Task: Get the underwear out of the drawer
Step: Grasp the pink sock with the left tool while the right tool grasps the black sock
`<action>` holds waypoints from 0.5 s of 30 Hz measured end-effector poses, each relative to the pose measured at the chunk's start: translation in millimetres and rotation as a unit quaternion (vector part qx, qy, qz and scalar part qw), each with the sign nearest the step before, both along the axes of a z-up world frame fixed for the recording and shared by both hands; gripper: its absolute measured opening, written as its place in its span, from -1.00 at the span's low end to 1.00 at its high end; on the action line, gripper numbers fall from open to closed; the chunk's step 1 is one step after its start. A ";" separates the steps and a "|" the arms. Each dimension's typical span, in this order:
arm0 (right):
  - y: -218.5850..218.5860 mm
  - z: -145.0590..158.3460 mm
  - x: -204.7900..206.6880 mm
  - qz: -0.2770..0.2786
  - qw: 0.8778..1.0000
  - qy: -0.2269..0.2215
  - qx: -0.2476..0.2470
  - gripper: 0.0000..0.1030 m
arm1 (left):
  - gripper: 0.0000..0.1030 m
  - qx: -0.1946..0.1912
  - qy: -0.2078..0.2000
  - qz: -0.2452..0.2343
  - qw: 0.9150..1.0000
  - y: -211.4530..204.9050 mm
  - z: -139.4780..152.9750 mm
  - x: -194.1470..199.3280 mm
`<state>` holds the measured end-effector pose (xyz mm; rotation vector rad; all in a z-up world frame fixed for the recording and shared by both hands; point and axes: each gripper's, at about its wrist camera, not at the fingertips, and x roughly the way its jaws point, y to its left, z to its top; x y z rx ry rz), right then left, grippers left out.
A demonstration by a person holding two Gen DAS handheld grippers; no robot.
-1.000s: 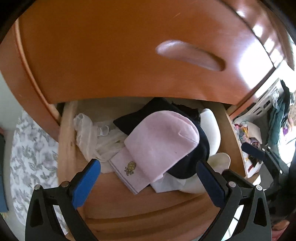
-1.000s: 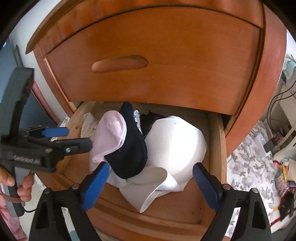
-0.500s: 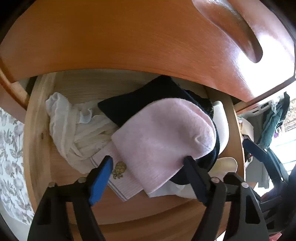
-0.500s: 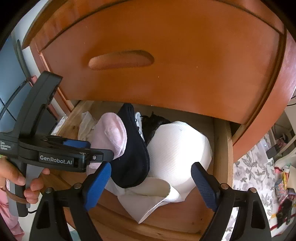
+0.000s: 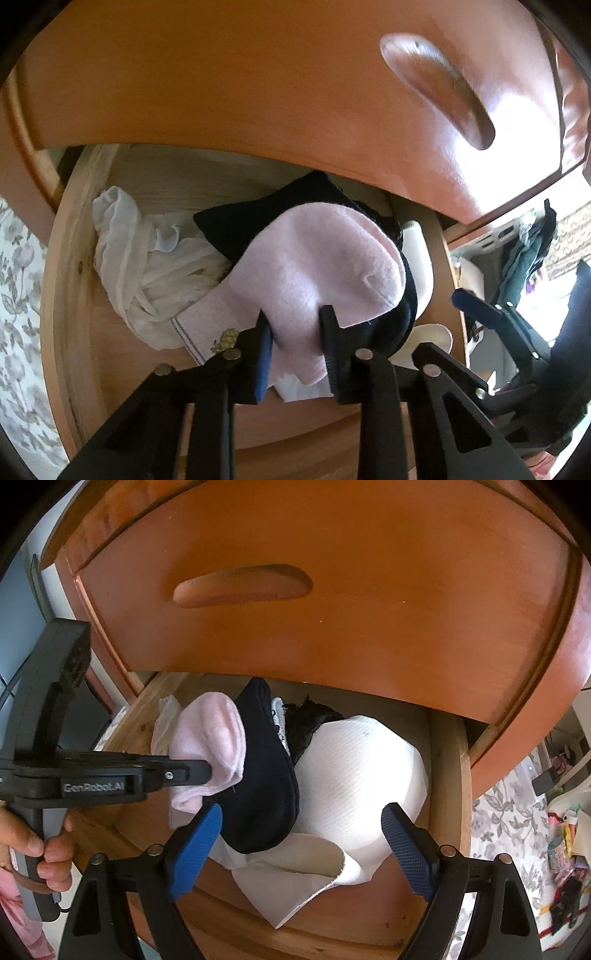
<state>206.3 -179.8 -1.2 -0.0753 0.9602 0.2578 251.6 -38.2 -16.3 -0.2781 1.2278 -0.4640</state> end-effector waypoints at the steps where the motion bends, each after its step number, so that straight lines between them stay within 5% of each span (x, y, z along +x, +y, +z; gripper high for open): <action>1: 1.5 -0.4 1.0 0.002 1.000 0.000 -0.002 0.75 | -0.56 -0.004 -0.002 0.002 1.000 2.7 -0.4 -3.2; 8: 12.4 0.4 8.6 0.023 1.000 0.001 -0.005 0.60 | -0.59 -0.036 -0.015 0.030 0.999 39.0 -6.6 -19.7; 15: 28.2 -2.0 16.6 0.047 0.999 0.005 -0.011 0.50 | -0.59 -0.028 -0.045 0.056 0.997 63.8 1.7 -37.4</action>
